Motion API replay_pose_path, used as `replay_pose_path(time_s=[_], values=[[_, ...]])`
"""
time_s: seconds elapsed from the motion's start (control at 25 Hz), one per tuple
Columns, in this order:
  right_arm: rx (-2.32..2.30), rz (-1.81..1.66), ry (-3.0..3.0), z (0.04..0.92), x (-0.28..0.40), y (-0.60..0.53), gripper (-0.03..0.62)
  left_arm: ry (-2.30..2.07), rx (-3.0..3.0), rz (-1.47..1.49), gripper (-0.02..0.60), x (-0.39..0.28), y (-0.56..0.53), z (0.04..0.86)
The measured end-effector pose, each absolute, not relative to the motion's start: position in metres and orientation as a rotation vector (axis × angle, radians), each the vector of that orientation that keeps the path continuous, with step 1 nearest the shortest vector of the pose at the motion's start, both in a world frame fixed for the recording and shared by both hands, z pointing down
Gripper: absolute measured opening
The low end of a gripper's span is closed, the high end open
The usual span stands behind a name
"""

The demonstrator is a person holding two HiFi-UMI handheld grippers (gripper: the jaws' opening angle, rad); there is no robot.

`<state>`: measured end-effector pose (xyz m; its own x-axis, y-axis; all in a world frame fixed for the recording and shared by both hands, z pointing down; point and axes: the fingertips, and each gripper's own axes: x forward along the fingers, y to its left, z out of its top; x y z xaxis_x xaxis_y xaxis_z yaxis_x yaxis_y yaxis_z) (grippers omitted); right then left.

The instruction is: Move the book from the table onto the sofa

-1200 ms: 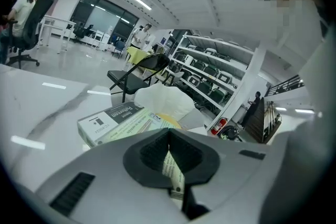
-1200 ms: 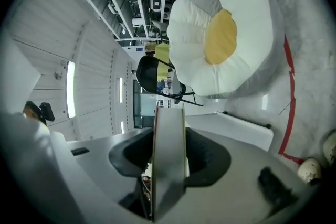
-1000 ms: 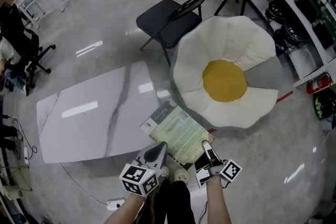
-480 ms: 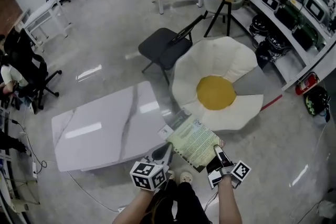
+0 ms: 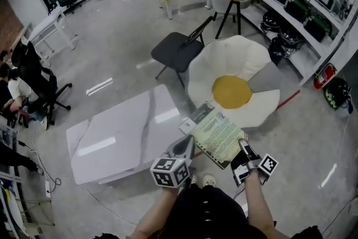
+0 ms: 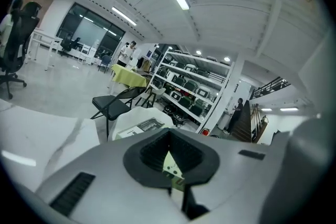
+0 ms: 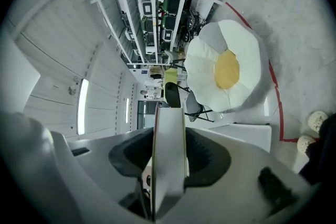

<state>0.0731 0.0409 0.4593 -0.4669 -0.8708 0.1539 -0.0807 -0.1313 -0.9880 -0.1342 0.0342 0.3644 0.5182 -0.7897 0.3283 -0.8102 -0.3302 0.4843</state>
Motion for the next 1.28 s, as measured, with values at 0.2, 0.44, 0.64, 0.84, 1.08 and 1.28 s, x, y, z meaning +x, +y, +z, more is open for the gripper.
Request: replay_pose_path(time_s=[0.2, 0.44, 0.64, 0.84, 1.08, 1.28], values=[[-1.079, -1.626, 1.554, 0.450, 0.073, 0.041, 0.175, -1.299, 2.163, 0.027, 0.009, -0.130, 0.030, 0.357], [-1.073, -1.618, 1.532, 0.448, 0.066, 0.045, 0.175, -1.254, 2.206, 0.048, 0.009, -0.124, 0.028, 0.357], [-1.088, -1.607, 1.477, 0.457, 0.064, 0.051, 0.175, -1.196, 2.240, 0.058, 0.009, -0.120, 0.027, 0.362], [-1.117, -1.584, 1.424, 0.461, 0.072, 0.054, 0.175, -1.135, 2.268, 0.080, 0.009, -0.109, 0.026, 0.365], [-1.155, -1.551, 1.379, 0.465, 0.086, 0.048, 0.175, -1.067, 2.277, 0.107, 0.009, -0.095, 0.014, 0.374], [-1.178, -1.539, 1.339, 0.470, 0.110, 0.033, 0.175, -1.027, 2.295, 0.139, 0.009, -0.069, -0.009, 0.379]])
